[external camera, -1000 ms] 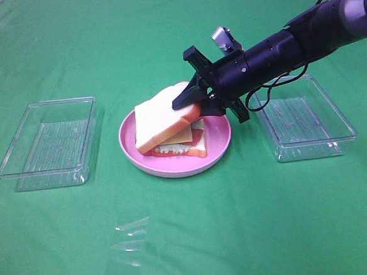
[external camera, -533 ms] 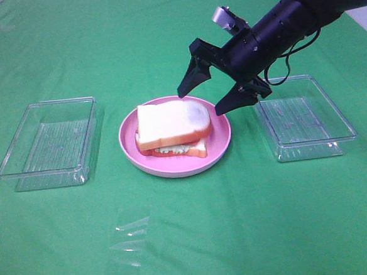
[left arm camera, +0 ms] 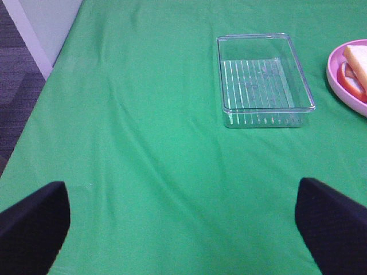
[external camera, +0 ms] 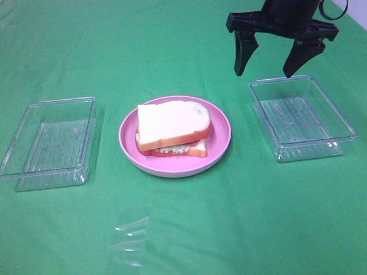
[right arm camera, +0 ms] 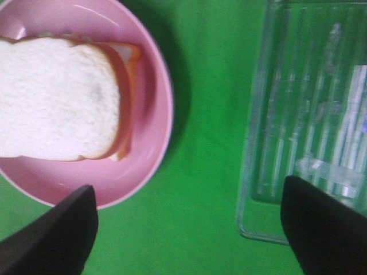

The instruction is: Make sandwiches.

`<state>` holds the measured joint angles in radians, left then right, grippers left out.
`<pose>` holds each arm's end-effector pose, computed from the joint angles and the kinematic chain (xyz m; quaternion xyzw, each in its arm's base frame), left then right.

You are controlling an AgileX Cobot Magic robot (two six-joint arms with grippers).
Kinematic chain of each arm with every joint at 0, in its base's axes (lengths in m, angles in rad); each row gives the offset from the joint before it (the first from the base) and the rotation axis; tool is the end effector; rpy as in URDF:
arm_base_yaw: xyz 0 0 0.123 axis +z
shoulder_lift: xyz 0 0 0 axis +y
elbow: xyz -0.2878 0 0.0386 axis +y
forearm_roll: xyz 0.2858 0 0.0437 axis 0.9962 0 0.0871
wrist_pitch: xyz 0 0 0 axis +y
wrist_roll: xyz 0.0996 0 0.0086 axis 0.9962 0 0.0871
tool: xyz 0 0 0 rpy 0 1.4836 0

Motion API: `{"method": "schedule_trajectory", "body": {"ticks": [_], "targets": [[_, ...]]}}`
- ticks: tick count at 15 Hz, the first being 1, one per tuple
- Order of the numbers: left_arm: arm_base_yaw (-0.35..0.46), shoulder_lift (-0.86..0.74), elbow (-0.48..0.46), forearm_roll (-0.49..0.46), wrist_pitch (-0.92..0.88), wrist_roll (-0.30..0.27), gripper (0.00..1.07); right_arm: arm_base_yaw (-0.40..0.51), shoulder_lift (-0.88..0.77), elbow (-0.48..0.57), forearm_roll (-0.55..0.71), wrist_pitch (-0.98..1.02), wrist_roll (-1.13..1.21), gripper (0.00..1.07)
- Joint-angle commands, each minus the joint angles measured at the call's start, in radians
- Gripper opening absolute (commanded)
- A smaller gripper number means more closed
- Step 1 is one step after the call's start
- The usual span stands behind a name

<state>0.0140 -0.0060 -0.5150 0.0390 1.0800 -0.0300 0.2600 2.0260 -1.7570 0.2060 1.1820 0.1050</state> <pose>0.0270 0.0038 0.2946 -0.0199 0.8524 0.0153 0.5223 0.4485 0.1389 0.2348 -0.0478 0.9886 0.1157 0.0832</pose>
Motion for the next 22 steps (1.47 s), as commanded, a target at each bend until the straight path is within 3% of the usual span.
{"method": "schedule_trajectory", "body": {"ticks": [1,3,4,6,10,14,15,17,22], "targets": [[-0.002,-0.02,0.0,-0.005,-0.003,-0.005,1.0,-0.003,-0.008,-0.056,-0.107,0.105,0.019,0.84],[-0.002,-0.02,0.0,-0.005,-0.003,-0.005,1.0,-0.015,-0.008,-0.088,-0.238,0.147,0.019,0.84],[-0.002,-0.02,0.0,-0.005,-0.003,-0.005,1.0,-0.089,-0.008,-0.089,-0.276,0.15,0.019,0.84],[-0.002,-0.02,0.0,-0.005,-0.003,-0.005,1.0,-0.193,-0.008,-0.089,-0.221,0.15,0.017,0.84],[-0.002,-0.02,0.0,-0.005,-0.003,-0.005,1.0,-0.248,-0.03,-0.036,-0.2,0.15,-0.05,0.84],[-0.002,-0.02,0.0,-0.005,-0.003,-0.005,1.0,-0.246,-0.204,0.313,-0.126,0.15,-0.082,0.84],[-0.002,-0.02,0.0,-0.005,-0.003,-0.005,1.0,-0.246,-0.37,0.567,-0.128,0.113,-0.088,0.84],[-0.002,-0.02,0.0,-0.005,-0.003,-0.005,1.0,-0.246,-0.589,0.76,-0.121,0.029,-0.081,0.84],[-0.002,-0.02,0.0,-0.005,-0.003,-0.005,1.0,-0.246,-1.08,1.012,-0.132,-0.04,-0.076,0.84]]}}
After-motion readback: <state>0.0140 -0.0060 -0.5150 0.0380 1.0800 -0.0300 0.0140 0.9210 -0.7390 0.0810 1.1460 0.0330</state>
